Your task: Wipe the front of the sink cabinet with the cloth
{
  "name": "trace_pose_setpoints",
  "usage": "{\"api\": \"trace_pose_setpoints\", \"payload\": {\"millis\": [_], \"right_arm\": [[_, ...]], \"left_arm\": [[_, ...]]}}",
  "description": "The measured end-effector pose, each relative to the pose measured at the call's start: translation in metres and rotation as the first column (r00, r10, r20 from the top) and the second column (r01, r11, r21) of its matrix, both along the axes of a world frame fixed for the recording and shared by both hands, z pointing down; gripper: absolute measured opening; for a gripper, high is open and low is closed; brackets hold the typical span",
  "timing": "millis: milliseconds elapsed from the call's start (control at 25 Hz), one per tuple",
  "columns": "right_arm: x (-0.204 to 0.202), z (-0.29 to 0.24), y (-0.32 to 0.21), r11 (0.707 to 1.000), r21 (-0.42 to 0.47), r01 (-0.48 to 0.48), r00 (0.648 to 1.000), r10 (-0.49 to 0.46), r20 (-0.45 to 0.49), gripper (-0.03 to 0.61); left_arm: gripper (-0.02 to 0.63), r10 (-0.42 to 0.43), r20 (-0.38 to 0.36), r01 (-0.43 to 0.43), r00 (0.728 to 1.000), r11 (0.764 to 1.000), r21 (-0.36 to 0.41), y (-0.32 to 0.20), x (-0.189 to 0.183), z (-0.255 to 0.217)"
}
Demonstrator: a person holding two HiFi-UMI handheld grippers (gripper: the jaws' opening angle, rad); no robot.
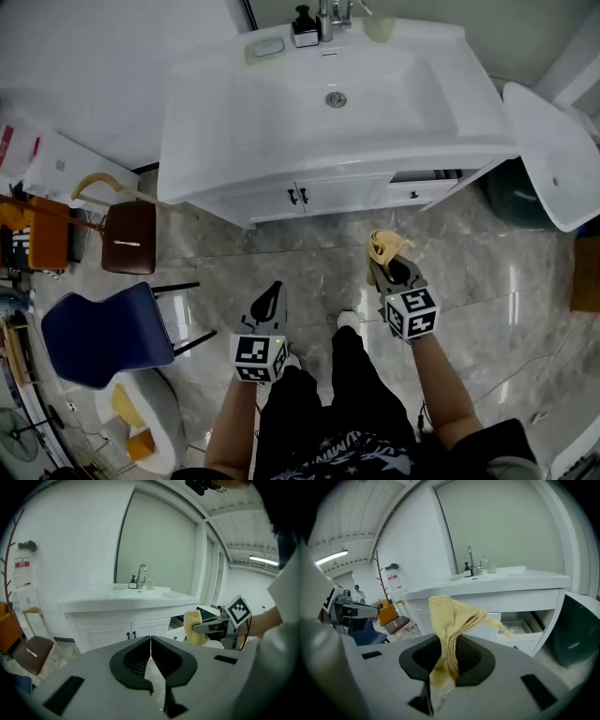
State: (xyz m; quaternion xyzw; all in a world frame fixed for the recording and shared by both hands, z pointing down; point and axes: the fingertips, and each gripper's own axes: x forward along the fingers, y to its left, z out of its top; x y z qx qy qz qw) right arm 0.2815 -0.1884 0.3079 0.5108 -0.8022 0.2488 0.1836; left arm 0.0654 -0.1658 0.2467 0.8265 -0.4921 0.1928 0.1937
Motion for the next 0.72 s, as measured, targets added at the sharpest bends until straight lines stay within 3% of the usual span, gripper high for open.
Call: {"api": "trace_pose_setpoints", "payload": {"millis": [200,320,440,560,720], "right_arm": [[-0.026,0.043,-0.021,0.998,0.013,0.062,0.998,-0.062,-0.027,0.083],[-0.042,0.077,-0.032,0.995,0.046,0.092,0.994,-0.089,-0.06,0.084],[-0.052,0.115,-0.044,0.986,0.104,0.127,0.983,-0.111,-0.143,0.084],[-0.063,0.151,-0.048,0.98,0.14,0.138,0.979,-0.114,-0.169,0.084],[-0.075,0.174,-0.071,0.968,0.213,0.13,0.987,-0.104,-0.126,0.083]], "left_arm": [[0.014,-0.059,-0.054,0.061,0.997,0.998,0.033,-0.017,-0.011,0.046],[0.015,-0.099,-0.043,0.102,0.994,0.992,0.069,-0.027,-0.032,0.084],[0.014,-0.135,-0.023,0.136,0.991,0.989,0.059,-0.033,-0.054,0.136],[0.014,-0.093,-0.05,0.096,0.994,0.993,0.065,-0.032,-0.065,0.175],[0.014,-0.022,-0.08,0.031,0.997,0.993,0.114,-0.045,-0.069,0.21]]}}
